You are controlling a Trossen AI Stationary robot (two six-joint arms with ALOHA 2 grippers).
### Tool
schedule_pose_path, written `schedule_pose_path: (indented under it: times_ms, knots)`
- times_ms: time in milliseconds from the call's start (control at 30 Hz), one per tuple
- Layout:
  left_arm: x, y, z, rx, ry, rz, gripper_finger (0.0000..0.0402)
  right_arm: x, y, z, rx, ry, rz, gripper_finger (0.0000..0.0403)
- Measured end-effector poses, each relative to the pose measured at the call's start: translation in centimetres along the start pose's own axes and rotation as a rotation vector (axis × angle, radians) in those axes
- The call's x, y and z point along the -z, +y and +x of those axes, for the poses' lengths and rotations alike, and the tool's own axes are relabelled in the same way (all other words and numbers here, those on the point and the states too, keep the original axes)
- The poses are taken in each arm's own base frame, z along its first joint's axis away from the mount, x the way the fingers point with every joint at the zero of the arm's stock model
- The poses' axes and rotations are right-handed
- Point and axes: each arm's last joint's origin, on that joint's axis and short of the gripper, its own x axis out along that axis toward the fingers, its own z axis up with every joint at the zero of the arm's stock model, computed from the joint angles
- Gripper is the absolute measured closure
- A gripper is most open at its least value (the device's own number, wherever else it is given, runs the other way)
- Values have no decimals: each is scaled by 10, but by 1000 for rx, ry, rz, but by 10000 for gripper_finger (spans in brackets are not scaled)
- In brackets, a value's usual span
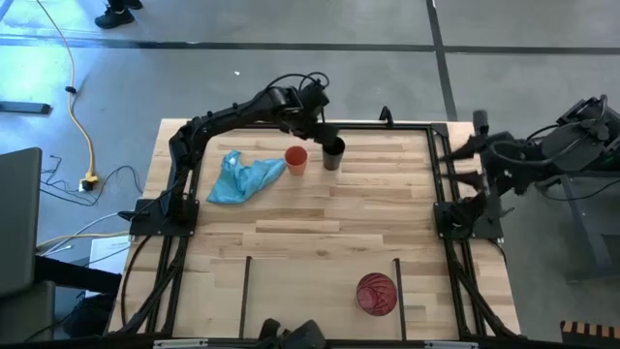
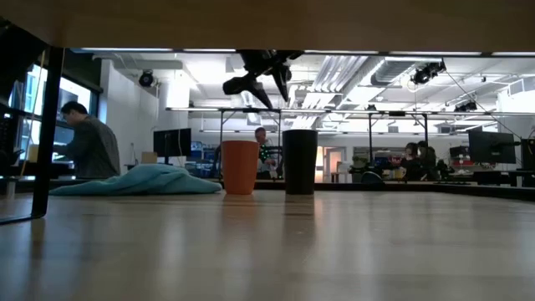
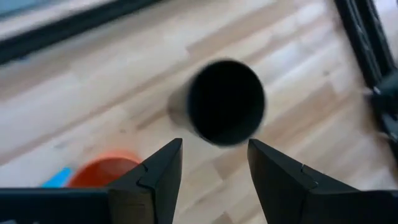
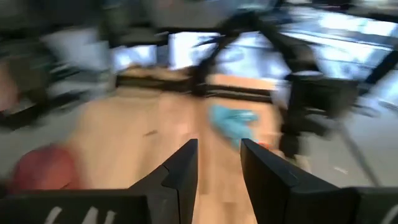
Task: Stack small to large cups/mugs on shelf
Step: Put the black cup on the shelf
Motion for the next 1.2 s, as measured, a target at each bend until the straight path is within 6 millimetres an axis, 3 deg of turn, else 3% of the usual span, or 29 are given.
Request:
schedule_pose_path:
  times_ms: [133,333,667,967,1200]
  knots:
    - [3,-3,-1,116,95,47,232,1,-12,2,252,-27,120,289]
    - [11,-8,-22,253,167,167,232,10,-27,13,402,19,270,289]
    - [19,-4,-72,213,60,360,232,63,-50,66,614,324,341,289]
    - [20,-4,-75,154,12,451,231,109,-82,134,519,304,451,289]
    - [21,-3,-75,148,16,588,231,145,-126,160,475,255,656,289]
